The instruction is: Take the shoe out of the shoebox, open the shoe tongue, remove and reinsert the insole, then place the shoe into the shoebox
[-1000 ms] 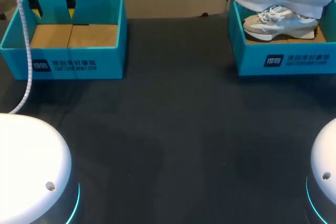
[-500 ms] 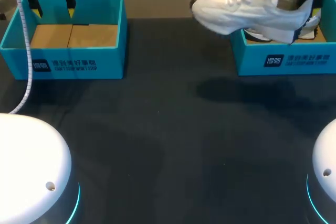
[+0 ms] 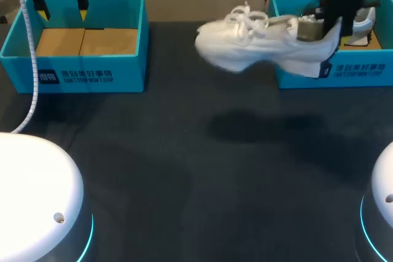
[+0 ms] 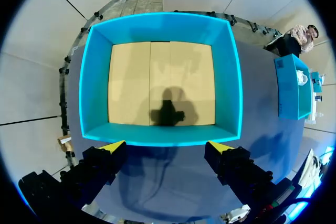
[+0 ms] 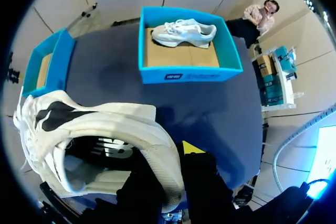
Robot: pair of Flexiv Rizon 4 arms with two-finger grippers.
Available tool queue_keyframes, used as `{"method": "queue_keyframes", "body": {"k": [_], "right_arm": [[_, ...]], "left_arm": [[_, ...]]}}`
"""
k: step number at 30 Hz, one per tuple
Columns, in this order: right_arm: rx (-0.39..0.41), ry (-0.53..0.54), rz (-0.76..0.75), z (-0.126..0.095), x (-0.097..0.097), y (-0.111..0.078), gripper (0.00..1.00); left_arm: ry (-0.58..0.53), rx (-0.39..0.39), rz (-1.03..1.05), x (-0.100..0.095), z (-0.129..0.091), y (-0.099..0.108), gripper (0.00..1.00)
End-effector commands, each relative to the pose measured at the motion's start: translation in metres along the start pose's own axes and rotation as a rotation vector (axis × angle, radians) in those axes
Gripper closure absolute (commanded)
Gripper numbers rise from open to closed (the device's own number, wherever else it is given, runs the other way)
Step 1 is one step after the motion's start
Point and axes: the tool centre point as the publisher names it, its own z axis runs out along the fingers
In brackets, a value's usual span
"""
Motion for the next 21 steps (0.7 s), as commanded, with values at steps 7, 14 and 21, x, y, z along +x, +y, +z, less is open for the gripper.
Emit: {"method": "queue_keyframes", "body": {"k": [7,14,21], "right_arm": [[-0.023,-0.001,0.003,0.0,0.001,-0.003,1.0],[-0.023,-0.001,0.003,0.0,0.001,-0.003,1.0],[-0.007,0.002,-0.016,0.014,0.017,-0.025,1.0]], "left_arm": [[0.0,0.0,0.0,0.0,0.0,0.0,0.0],[0.0,0.0,0.0,0.0,0.0,0.0,0.0],[0.0,0.0,0.0,0.0,0.0,0.0,0.0]]}}
